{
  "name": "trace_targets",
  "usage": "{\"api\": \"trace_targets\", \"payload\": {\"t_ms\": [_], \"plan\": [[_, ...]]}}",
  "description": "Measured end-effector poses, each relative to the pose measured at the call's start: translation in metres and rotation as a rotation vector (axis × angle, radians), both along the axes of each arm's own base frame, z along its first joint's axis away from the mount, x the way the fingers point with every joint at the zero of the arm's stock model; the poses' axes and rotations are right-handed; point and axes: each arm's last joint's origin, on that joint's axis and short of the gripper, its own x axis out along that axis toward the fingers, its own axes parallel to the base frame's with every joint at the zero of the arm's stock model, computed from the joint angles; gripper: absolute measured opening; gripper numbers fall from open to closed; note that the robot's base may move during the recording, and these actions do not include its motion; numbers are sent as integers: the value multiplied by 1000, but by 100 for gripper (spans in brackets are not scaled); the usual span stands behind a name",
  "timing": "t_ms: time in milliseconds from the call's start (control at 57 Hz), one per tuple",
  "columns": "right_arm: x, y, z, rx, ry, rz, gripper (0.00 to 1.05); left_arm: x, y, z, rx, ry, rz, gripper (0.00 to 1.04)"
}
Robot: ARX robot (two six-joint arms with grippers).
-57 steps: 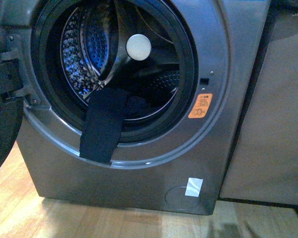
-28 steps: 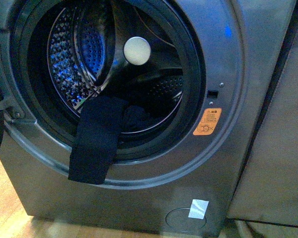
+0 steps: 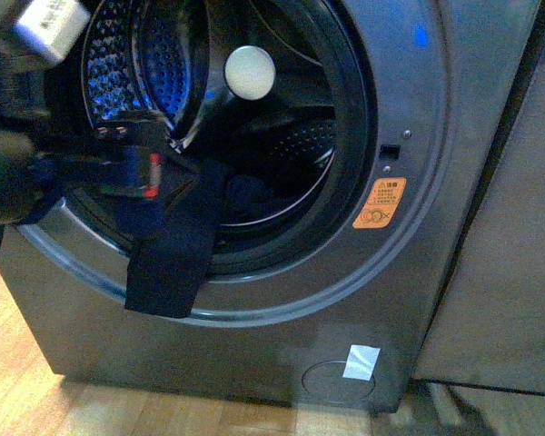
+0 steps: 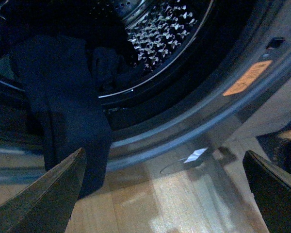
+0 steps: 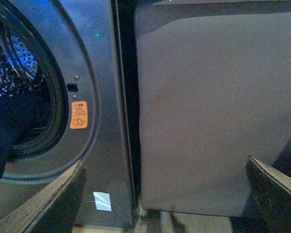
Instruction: Collect clothes from washing machine
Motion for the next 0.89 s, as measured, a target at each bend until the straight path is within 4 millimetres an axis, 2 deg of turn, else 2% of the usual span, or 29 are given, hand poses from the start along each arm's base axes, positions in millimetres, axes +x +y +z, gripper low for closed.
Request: {"api": "trace_targets", "payload": {"t_ms": [53,158,456,596,737,895], "plan": [[0,0,0,0,0,0,97,23,-6,-5,12,15,7,98],[0,0,0,0,0,0,97,56,-18,-12,40,32,5,98],[0,0,0,0,0,0,97,130,-42,-40,113,79,43,98],[0,0,0,0,0,0,97,160,-43,-45,126,90,95,98],[0,0,0,0,0,0,97,203,-38,-53,138,99,160,98],[0,0,0,0,0,0,97,229,-37,-63,147,114,183,98]]}}
